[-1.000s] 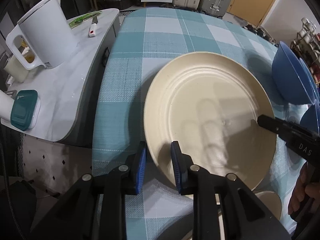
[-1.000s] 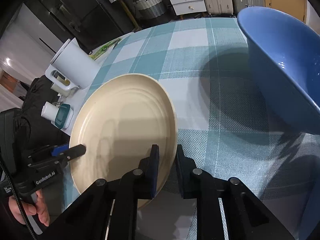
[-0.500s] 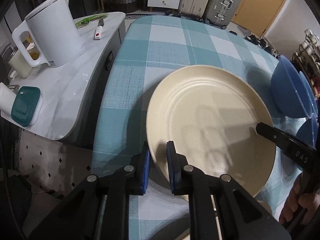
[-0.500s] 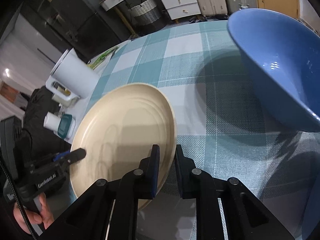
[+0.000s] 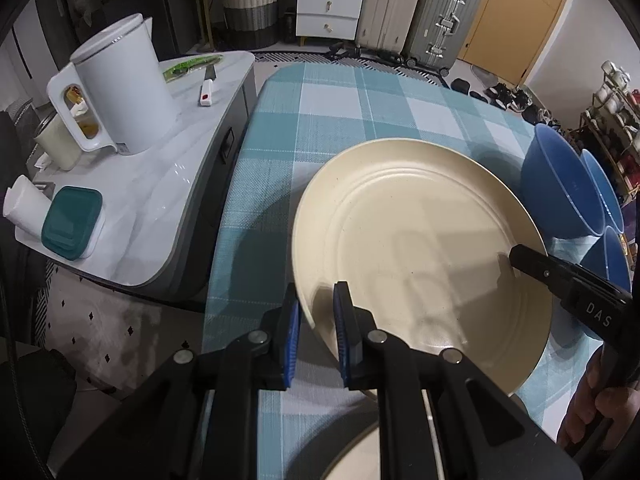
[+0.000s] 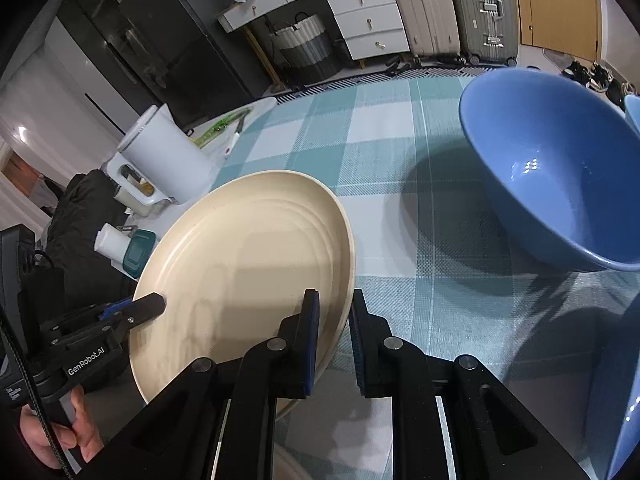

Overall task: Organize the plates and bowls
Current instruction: 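Close the right gripper on the plate rim while the left gripper holds it, then carry the beige plate with both grippers toward the stacked beige plates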

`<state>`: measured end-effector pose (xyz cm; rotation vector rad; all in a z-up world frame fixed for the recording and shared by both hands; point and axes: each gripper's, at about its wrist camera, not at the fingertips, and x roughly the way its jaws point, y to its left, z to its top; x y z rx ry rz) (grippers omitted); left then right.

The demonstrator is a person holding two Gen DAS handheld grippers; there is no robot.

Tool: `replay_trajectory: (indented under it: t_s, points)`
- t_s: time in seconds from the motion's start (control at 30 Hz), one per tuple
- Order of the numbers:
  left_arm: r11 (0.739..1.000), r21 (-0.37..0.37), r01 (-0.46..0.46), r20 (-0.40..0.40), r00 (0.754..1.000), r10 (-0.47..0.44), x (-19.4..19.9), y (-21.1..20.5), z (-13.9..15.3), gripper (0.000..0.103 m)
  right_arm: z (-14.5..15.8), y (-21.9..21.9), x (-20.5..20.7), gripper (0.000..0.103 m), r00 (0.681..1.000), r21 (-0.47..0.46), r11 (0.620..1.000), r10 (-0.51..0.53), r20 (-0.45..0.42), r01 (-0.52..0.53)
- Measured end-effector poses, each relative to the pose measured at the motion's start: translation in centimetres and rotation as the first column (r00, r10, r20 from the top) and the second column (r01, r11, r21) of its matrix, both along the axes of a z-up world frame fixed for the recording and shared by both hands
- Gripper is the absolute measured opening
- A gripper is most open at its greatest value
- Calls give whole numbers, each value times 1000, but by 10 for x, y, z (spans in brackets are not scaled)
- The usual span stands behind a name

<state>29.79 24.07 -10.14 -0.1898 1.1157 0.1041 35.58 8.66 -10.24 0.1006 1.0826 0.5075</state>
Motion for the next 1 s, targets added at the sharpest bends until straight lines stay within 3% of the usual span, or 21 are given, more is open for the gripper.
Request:
replay_trajectory:
  t_s: [0.57,0.83,1.0]
  points:
    - [999,36,-23,68,997,20,-68,-21,22,15,30,-23,-78,15,998,38,999,-2,62,0]
    - [995,85,-45,114,993,35,-112,-32,29,16,31,-27,-125,15,994,31,999,18,104,-21]
    - [995,77,-56,112,993,47,-133,-36,21,16,24,-33,-145,15,994,37,999,20,106,-24]
